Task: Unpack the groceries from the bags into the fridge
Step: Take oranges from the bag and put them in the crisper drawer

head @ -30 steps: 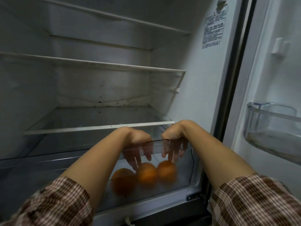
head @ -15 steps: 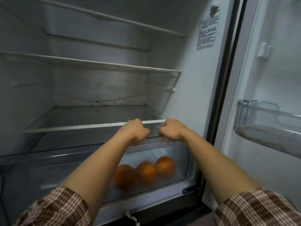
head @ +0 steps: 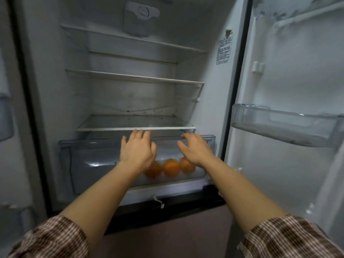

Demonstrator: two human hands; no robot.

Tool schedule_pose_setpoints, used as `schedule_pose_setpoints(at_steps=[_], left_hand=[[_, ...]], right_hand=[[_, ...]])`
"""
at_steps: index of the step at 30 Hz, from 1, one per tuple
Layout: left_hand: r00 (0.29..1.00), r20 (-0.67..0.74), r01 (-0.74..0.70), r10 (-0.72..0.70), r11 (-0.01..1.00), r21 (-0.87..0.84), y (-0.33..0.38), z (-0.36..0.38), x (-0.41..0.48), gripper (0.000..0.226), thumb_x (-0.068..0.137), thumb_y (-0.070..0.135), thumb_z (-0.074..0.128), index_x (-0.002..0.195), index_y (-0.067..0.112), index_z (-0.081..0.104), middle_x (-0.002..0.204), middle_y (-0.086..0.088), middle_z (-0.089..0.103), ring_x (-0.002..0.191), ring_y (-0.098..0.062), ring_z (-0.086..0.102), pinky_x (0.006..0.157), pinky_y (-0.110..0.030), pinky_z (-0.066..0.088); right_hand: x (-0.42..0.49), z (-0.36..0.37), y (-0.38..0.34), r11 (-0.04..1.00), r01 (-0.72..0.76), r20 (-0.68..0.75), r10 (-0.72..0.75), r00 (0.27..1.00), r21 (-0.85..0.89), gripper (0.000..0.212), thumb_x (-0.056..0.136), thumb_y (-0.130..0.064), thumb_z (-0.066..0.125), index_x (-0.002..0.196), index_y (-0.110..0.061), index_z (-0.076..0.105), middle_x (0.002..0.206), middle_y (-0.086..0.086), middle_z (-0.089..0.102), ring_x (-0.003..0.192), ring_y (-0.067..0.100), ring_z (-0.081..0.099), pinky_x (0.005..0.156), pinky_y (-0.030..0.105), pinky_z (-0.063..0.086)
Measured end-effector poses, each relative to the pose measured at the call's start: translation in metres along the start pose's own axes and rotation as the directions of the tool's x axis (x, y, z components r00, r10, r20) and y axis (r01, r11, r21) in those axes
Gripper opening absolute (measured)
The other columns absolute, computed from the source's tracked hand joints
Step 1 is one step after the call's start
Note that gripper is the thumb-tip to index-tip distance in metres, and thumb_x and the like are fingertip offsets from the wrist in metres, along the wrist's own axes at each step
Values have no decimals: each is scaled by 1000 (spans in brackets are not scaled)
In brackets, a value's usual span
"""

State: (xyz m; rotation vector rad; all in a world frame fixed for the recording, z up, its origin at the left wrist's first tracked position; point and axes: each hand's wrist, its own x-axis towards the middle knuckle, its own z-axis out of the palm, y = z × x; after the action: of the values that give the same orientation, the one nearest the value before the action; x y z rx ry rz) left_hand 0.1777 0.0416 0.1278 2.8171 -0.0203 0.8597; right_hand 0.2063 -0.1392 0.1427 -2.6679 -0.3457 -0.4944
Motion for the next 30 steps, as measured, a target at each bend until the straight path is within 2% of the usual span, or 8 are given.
schedule_pose_setpoints(at_steps=[5, 9, 11, 14, 18, 25, 30], left_hand=[[997, -4, 81, -81, 997, -6, -4, -43, -84, 45, 96, 33, 35, 136, 12, 43, 146, -9, 41, 138, -27, 29, 112, -49, 25], [994, -55, 91, -90, 996, 24, -1, -71, -174, 38, 94, 31, 38, 123, 9, 51, 130, -11, 52, 125, -30, 41, 99, -44, 36], [995, -54, 88, -84, 993, 75, -4, -84, -223, 42, 90, 33, 35, 118, 9, 53, 126, -12, 54, 122, -31, 44, 94, -43, 41], [992, -28, 124, -121, 982, 145, -14, -112, -290, 51, 83, 38, 28, 117, 10, 55, 125, -11, 55, 117, -32, 46, 83, -43, 47], [974, -24, 223, -223, 949, 224, -45, -160, -366, 48, 82, 34, 34, 115, 8, 57, 119, -13, 57, 107, -36, 51, 73, -44, 48], [926, -30, 363, -376, 866, 343, -130, -251, -491, 48, 77, 32, 29, 99, 7, 63, 99, -15, 63, 85, -37, 57, 57, -42, 51], [860, -107, 501, -500, 784, 366, -212, -321, -589, 35, 92, 26, 42, 121, 9, 51, 123, -12, 52, 107, -33, 48, 81, -44, 47]], right_hand=[[-82, -12, -27, 997, 70, 35, -71, 997, 18, 49, 98, -37, 45, 139, -10, 44, 142, 14, 47, 131, 30, 39, 105, 41, 36], [-155, -12, -51, 987, 155, 41, -157, 987, 33, 46, 95, -40, 48, 131, -13, 52, 132, 12, 55, 124, 30, 44, 101, 44, 38], [-190, -8, -67, 974, 220, 16, -221, 975, 55, 42, 93, -40, 50, 125, -14, 55, 126, 9, 58, 119, 29, 48, 98, 44, 40], [-238, -2, -98, 944, 296, -6, -298, 955, 146, 41, 94, -39, 51, 127, -15, 54, 128, 6, 58, 121, 26, 48, 99, 44, 39], [-293, 11, -153, 893, 384, 35, -402, 915, 233, 38, 96, -38, 50, 125, -14, 53, 124, 5, 59, 118, 24, 48, 97, 44, 41], [-384, 31, -283, 795, 548, 91, -585, 806, 262, 39, 94, -38, 50, 124, -12, 53, 122, 9, 59, 113, 27, 51, 94, 44, 42], [-459, 55, -405, 726, 595, 118, -663, 740, 346, 44, 92, -41, 54, 129, -16, 51, 125, 6, 58, 115, 25, 54, 95, 48, 45]])
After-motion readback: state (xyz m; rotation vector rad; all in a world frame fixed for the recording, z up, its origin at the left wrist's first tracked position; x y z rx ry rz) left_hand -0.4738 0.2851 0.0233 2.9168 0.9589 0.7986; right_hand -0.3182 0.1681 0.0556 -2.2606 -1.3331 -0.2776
